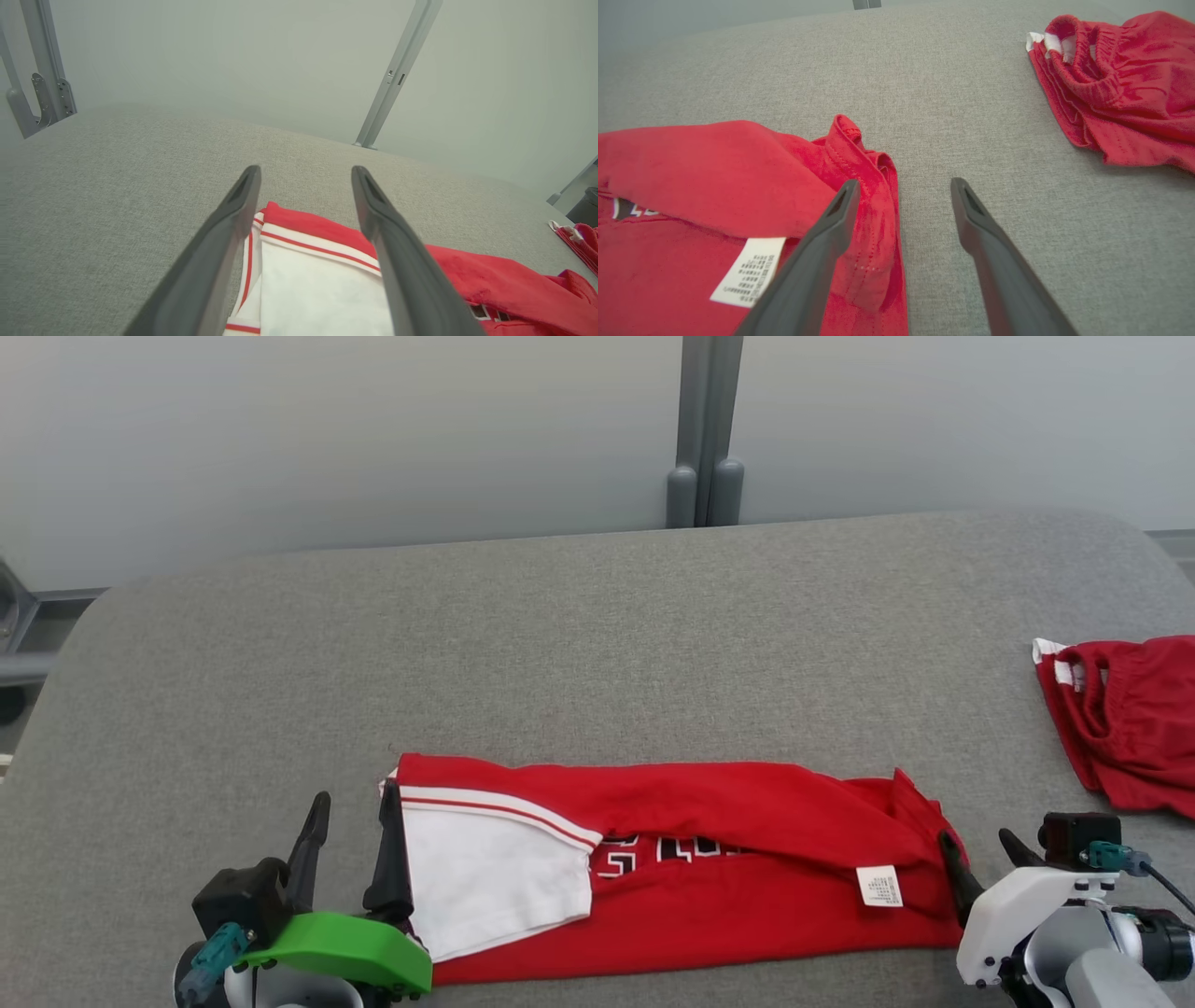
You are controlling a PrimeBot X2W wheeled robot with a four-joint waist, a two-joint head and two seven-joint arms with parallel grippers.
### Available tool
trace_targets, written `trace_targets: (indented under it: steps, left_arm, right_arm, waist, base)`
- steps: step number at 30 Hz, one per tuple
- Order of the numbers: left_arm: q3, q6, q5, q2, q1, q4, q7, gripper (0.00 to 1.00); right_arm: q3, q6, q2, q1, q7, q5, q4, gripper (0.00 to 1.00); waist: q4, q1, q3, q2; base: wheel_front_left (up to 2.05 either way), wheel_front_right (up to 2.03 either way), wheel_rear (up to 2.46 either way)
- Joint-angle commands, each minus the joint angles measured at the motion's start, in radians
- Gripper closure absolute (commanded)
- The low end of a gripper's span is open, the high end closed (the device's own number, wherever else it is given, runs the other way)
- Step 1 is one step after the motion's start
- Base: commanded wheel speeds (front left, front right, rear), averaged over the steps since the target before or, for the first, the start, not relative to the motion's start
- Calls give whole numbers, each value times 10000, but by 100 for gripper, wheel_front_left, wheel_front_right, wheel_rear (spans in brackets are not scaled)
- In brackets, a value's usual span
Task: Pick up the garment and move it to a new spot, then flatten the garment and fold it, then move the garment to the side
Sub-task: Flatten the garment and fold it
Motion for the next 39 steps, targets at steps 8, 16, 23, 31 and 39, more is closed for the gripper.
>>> trace_targets:
  steps: [8, 16, 23, 31, 39]
  left_arm:
    - [111, 89, -18, 152, -111, -107, -1, 0]
    - [205, 135, -94, 180, -87, -140, -16, 0]
    - [275, 164, -96, 174, -47, -156, -33, 0]
    - [345, 173, -114, 106, 87, -173, -50, 0]
    - [320, 145, -65, 53, 178, -211, -62, 0]
  right_arm:
    - [531, 1, 90, -779, 112, 927, 1662, 0]
    - [1581, 1, 78, -1193, 228, 1773, 2581, 0]
    - [1926, 1, 126, -1652, -109, 2245, 3193, 100]
    - [1855, -7, -716, -2153, -98, 3420, 3090, 100]
    - [1569, -6, -2227, -2310, 152, 3913, 2670, 100]
  waist:
    - [374, 0, 237, 0]
    - [436, 0, 282, 0]
    - [354, 0, 296, 0]
    - [28, 0, 271, 0]
    - [-262, 0, 219, 0]
  base:
    - [0, 0, 0]
    - [0, 0, 0]
    - [0, 0, 0]
    - [0, 0, 0]
    - [0, 0, 0]
